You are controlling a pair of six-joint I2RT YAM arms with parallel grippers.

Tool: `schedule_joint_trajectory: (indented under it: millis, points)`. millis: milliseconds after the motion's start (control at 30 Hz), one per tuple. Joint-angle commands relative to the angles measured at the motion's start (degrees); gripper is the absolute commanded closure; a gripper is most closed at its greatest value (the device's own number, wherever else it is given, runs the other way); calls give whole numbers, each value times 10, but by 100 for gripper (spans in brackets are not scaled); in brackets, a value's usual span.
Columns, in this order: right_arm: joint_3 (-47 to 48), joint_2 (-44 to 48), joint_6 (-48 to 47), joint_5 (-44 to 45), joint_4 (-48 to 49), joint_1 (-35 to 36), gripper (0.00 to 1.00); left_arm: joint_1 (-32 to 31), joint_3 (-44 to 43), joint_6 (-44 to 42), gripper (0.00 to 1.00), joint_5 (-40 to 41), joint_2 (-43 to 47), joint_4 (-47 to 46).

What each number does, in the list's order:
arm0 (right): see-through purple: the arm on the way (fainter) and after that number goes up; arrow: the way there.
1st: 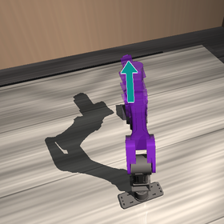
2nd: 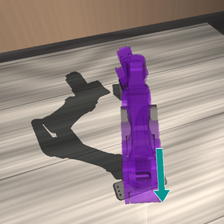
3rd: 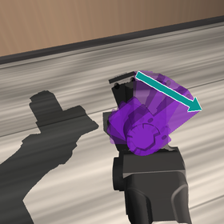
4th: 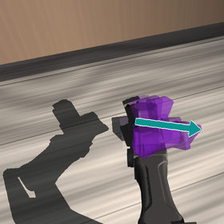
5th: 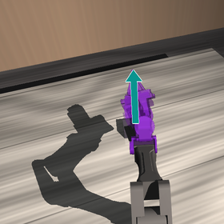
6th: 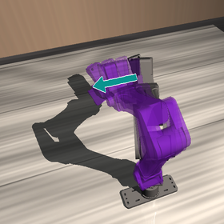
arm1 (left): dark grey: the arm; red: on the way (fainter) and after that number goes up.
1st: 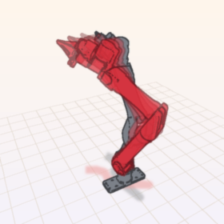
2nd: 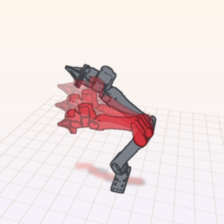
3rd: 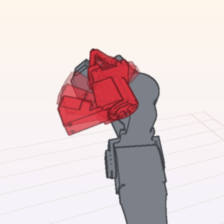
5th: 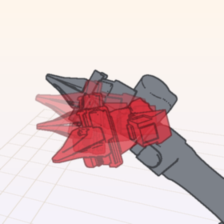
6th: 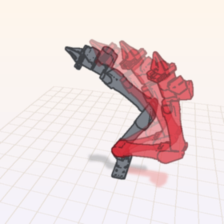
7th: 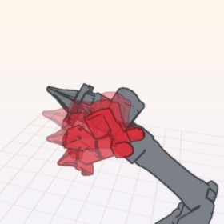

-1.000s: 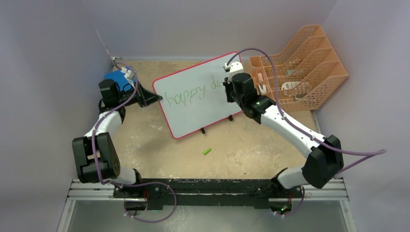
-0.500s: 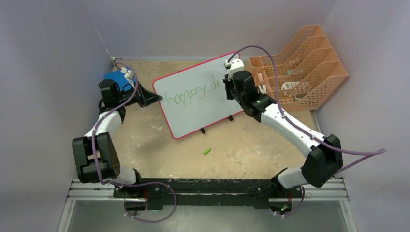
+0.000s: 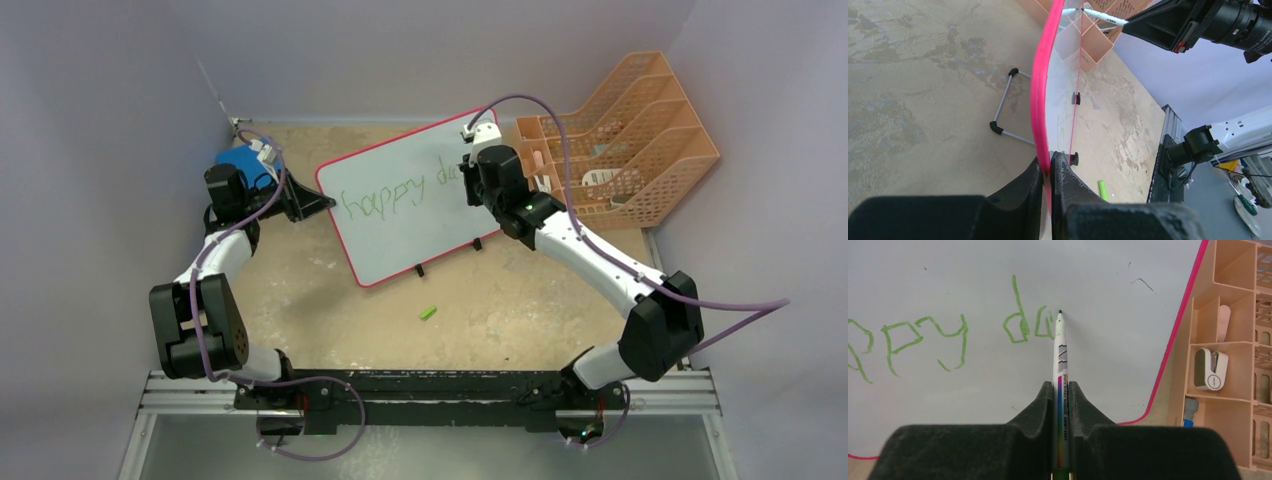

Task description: Write a sentence on the whiteboard

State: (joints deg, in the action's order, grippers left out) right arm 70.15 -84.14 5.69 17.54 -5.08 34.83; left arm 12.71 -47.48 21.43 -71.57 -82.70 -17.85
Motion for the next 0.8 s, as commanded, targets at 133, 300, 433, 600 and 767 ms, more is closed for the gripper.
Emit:
schedule_joint_trajectory:
  millis: [133,300,433,600,767]
  points:
    - [22,-5,-5,15,30,-6,100,-6,-15,-28,100,5,13,-4]
    - [18,-9,-5,15,27,-9,100,-6,-16,-28,100,5,13,-4]
    - [13,-10,-3,15,20,-9,100,-6,-15,-28,100,5,14,-4]
    - [2,-5,0,15,16,-9,100,-6,-15,-28,100,5,13,-4]
    - [-11,5,3,18,11,-10,100,-6,-15,-28,100,6,14,-4]
